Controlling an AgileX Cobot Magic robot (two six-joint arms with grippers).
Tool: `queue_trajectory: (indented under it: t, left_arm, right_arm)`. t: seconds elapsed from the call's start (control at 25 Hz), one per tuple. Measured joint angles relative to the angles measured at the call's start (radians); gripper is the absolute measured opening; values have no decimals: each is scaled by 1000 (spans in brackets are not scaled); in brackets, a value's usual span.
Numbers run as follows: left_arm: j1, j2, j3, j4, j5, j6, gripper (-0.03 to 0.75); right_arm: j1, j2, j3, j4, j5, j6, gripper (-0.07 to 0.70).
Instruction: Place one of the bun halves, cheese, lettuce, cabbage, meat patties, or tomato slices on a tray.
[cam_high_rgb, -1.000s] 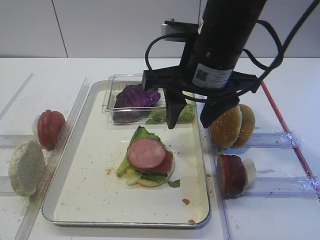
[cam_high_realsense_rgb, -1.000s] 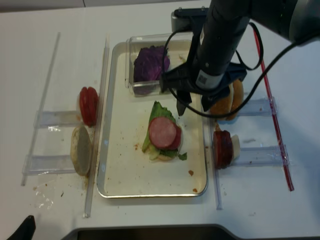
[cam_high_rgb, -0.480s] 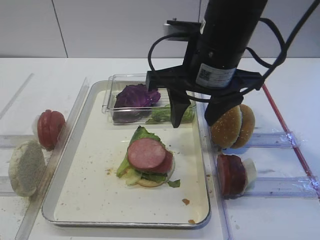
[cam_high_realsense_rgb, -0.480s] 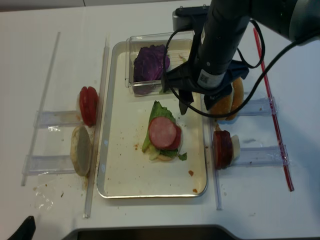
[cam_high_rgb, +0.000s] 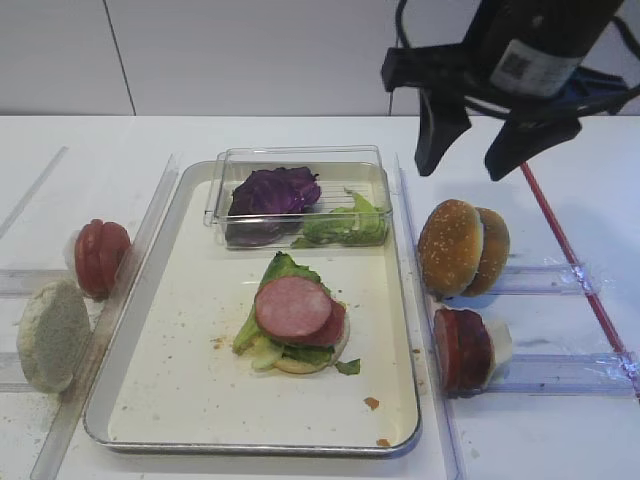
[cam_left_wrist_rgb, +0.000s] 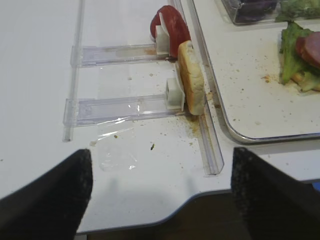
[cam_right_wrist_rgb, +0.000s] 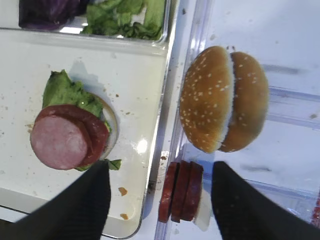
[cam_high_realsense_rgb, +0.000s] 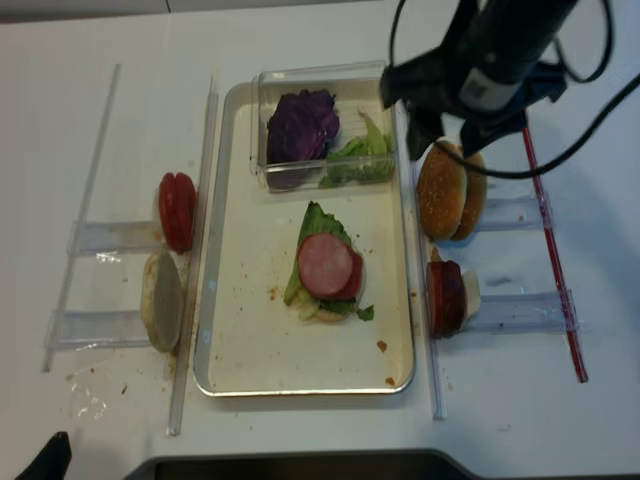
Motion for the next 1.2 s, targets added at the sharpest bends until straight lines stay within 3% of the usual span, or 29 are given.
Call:
queue_trajectory:
  t: [0.76, 1.2]
  left_arm:
    - [0, 0, 0, 0, 0, 0, 537]
    - [0, 0, 0, 0, 0, 0, 536]
  right_arm:
    - [-290, -233, 236, -56, 8, -144, 455]
    - [-332, -300, 326, -101, 8, -228, 455]
